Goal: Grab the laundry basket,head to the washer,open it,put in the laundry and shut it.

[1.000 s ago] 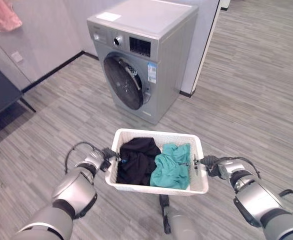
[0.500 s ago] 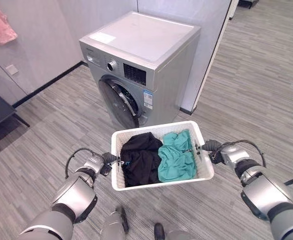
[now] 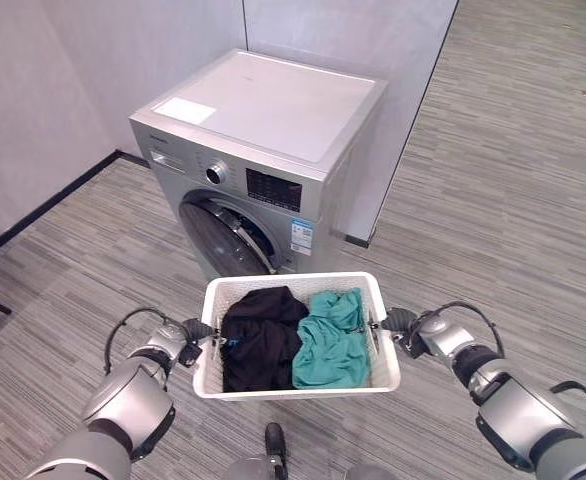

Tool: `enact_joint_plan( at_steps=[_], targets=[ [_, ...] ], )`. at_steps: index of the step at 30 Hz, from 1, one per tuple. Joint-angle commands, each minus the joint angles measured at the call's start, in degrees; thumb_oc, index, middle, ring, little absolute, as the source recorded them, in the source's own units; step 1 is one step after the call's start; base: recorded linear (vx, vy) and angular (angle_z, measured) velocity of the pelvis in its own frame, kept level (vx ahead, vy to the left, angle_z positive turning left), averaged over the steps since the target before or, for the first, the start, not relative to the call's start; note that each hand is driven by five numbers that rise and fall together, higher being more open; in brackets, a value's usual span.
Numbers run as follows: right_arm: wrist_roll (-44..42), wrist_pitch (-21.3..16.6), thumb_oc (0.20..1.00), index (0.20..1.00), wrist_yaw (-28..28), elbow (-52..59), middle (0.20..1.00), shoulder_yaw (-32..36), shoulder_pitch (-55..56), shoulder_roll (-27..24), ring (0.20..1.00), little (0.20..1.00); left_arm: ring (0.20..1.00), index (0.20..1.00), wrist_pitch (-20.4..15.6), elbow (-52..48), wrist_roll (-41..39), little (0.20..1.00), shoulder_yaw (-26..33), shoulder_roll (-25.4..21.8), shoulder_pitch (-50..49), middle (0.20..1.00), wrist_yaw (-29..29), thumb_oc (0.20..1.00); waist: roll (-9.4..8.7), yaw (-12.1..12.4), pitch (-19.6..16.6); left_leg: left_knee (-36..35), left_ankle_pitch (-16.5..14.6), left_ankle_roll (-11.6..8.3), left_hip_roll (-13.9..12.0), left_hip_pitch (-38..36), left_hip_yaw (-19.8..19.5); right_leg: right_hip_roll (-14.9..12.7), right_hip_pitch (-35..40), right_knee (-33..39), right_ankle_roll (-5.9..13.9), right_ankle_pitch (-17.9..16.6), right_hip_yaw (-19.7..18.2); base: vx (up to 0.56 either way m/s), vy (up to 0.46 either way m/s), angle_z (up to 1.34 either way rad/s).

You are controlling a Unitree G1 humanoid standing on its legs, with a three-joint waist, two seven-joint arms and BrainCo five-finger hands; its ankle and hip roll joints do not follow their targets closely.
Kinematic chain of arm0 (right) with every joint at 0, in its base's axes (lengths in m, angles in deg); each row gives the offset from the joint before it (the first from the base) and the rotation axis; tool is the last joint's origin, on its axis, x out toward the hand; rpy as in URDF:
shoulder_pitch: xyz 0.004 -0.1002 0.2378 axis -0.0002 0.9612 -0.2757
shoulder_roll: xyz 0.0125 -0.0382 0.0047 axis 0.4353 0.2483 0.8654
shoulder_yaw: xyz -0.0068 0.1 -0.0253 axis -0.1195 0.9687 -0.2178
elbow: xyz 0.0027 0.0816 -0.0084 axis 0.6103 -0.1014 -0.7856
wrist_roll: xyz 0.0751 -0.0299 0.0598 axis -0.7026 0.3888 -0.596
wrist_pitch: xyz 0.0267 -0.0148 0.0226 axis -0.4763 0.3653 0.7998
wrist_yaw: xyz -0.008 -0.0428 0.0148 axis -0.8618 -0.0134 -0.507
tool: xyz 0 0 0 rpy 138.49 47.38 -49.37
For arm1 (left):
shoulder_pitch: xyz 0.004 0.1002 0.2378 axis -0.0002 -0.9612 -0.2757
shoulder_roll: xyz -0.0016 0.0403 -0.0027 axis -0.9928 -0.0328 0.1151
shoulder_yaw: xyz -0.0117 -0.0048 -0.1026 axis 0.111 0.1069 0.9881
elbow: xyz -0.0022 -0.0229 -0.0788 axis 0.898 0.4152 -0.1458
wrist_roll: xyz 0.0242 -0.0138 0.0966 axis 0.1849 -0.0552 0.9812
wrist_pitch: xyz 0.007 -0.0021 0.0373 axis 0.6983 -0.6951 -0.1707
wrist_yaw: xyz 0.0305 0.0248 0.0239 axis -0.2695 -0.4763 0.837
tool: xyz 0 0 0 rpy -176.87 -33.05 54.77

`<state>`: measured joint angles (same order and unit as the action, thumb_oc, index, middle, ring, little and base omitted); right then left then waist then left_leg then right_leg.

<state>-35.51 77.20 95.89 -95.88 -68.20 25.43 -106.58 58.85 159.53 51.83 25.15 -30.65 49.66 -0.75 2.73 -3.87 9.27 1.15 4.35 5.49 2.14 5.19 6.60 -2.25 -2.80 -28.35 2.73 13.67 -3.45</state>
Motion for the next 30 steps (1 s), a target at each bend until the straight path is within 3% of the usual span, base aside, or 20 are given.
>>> enact_joint_plan(
  at_steps=[1, 3, 6, 9, 12, 19, 20, 21, 22, 23, 27, 28, 30],
  targets=[
    [0.7, -3.4, 0.200, 0.200, 6.9, 5.4, 0.200, -2.0, -6.7, -1.6, 0.200, 0.200, 0.200, 0.200, -3.9, -1.2, -0.3, 0.200, -0.3, -2.1, 5.9, 0.200, 1.9, 0.200, 0.08, -0.2, -0.4, 10.2, -6.1, -6.60, -4.4, 3.3, 0.7, -4.1, -3.4, 18.0, 3.52, -13.9, 0.5, 0.02, -0.077, -0.06],
    [-0.5, -2.6, 0.200, 0.200, 6.5, 5.8, 0.200, -1.7, -5.4, -1.3, 0.200, 0.200, 0.200, 0.200, -3.4, -0.9, 2.5, 0.200, -2.0, -2.6, 4.4, 0.200, 3.3, 0.200, -0.69, -0.1, -0.3, 12.2, -5.7, -6.90, -4.9, 4.1, 0.2, -3.8, -1.7, 18.9, 3.21, -13.1, -1.1, 0.04, -0.092, 0.25],
    [-2.2, -2.8, 0.200, 0.200, 7.6, 13.9, 0.200, -2.6, -2.9, -3.1, 0.200, 0.200, 0.200, 0.200, -3.4, -5.8, 0.2, 0.200, -2.3, -3.9, 1.5, 0.200, 4.2, 0.200, -1.19, 0.3, -0.6, 11.6, -5.2, -7.86, -5.5, 3.9, 0.0, -3.7, -0.1, 21.6, 2.43, -13.1, -0.1, 0.04, -0.078, 0.36],
    [-4.3, -3.1, 0.200, 0.200, 9.3, 22.9, 0.200, -3.9, -1.3, -7.4, 0.200, 0.200, 0.200, 0.200, -3.3, -12.8, -0.7, 0.200, -4.7, -7.7, -1.5, 0.200, 6.4, 0.200, -1.32, 0.4, -0.7, 11.2, -5.0, -8.45, -5.9, 3.3, -0.3, -3.4, 1.5, 22.7, 2.04, -12.7, 0.3, 0.04, -0.073, 0.11],
    [-9.0, -4.9, 0.200, 0.200, 11.6, 35.7, 0.200, -6.4, 0.1, -15.0, 0.200, 0.200, 0.200, 0.200, -3.3, -23.5, -5.0, 0.200, -7.3, -14.0, -5.0, 0.200, 8.5, 0.200, -1.33, 0.7, -1.1, 9.8, -4.7, -9.00, -6.3, 2.0, -1.0, -3.3, 3.1, 23.0, 1.80, -11.8, 1.2, 0.06, -0.067, 0.10],
    [-14.4, -6.7, 0.200, 0.200, 13.4, 52.5, 0.200, -12.3, -3.8, -24.5, 0.200, 0.200, 0.200, 0.200, -3.5, -33.9, -9.3, 0.200, -11.9, -23.7, -5.8, 0.200, 10.8, 0.200, -0.94, 1.7, -2.1, 8.0, -4.2, -9.42, -6.6, 0.6, -1.6, -3.8, 4.5, 22.9, 2.22, -10.9, 2.8, 0.03, -0.019, 0.11],
    [-14.5, -6.6, 0.200, 0.200, 13.3, 52.6, 0.200, -12.3, -3.8, -24.6, 0.200, 0.200, 0.200, 0.200, -3.4, -34.0, -9.4, 0.200, -11.8, -23.8, -5.9, 0.200, 10.8, 0.200, -0.95, 1.6, -2.0, 7.9, -4.2, -9.42, -6.6, 0.6, -1.6, -3.8, 4.6, 22.9, 2.23, -10.9, 2.8, 0.01, -0.016, 0.13],
    [-16.0, -7.4, 0.200, 0.200, 12.8, 55.2, 0.200, -15.2, -7.7, -26.2, 0.200, 0.200, 0.200, 0.200, -3.7, -36.0, -10.6, 0.200, -13.7, -27.8, -4.6, 0.200, 11.1, 0.200, -0.75, 2.4, -2.5, 7.0, -3.8, -9.66, -6.6, 0.0, -2.1, -4.2, 5.3, 23.4, 2.52, -10.8, 3.6, 0.00, -0.009, 0.06],
    [-16.0, -7.4, 0.200, 0.200, 12.7, 55.3, 0.200, -15.2, -7.8, -26.2, 0.200, 0.200, 0.200, 0.200, -3.7, -36.0, -10.6, 0.200, -13.6, -27.9, -4.6, 0.200, 11.1, 0.200, -0.75, 2.3, -2.5, 6.9, -3.8, -9.66, -6.6, 0.0, -2.1, -4.2, 5.3, 23.4, 2.52, -10.8, 3.6, 0.01, -0.017, 0.06],
    [-17.3, -7.2, 0.200, 0.200, 13.0, 57.0, 0.200, -17.8, -11.4, -27.3, 0.200, 0.200, 0.200, 0.200, -3.6, -36.9, -11.0, 0.200, -15.1, -31.3, -3.1, 0.200, 11.9, 0.200, -0.75, 3.0, -3.1, 6.0, -3.4, -9.90, -6.6, -0.4, -2.4, -4.4, 6.0, 23.9, 2.68, -10.6, 4.3, 0.01, -0.009, 0.08],
    [-18.9, -7.4, 0.200, 0.200, 12.7, 57.5, 0.200, -19.3, -13.9, -27.8, 0.200, 0.200, 0.200, 0.200, -3.7, -38.2, -11.5, 0.200, -16.6, -34.1, -1.4, 0.200, 12.5, 0.200, -0.80, 3.7, -3.5, 5.2, -3.0, -10.07, -6.4, -0.8, -3.0, -4.6, 6.9, 24.3, 2.79, -10.6, 5.1, 0.01, -0.016, 0.14],
    [-19.6, -7.6, 0.200, 0.200, 12.5, 57.0, 0.200, -21.8, -17.8, -28.0, 0.200, 0.200, 0.200, 0.200, -3.7, -40.5, -12.4, 0.200, -19.7, -37.6, 2.0, 0.200, 13.7, 0.200, -0.90, 4.7, -4.0, 4.2, -2.4, -10.29, -6.1, -1.2, -4.0, -5.0, 7.7, 24.9, 2.89, -10.6, 6.3, 0.00, -0.021, 0.29],
    [-20.4, -7.8, 0.200, 0.200, 11.7, 55.4, 0.200, -22.7, -19.7, -27.7, 0.200, 0.200, 0.200, 0.200, -3.9, -41.0, -12.8, 0.200, -21.9, -39.6, 5.1, 0.200, 14.1, 0.200, -0.95, 5.7, -4.6, 3.2, -2.0, -10.49, -5.8, -1.4, -5.0, -5.3, 8.5, 25.6, 3.00, -10.7, 7.4, 0.00, -0.021, 0.29]
  ],
)
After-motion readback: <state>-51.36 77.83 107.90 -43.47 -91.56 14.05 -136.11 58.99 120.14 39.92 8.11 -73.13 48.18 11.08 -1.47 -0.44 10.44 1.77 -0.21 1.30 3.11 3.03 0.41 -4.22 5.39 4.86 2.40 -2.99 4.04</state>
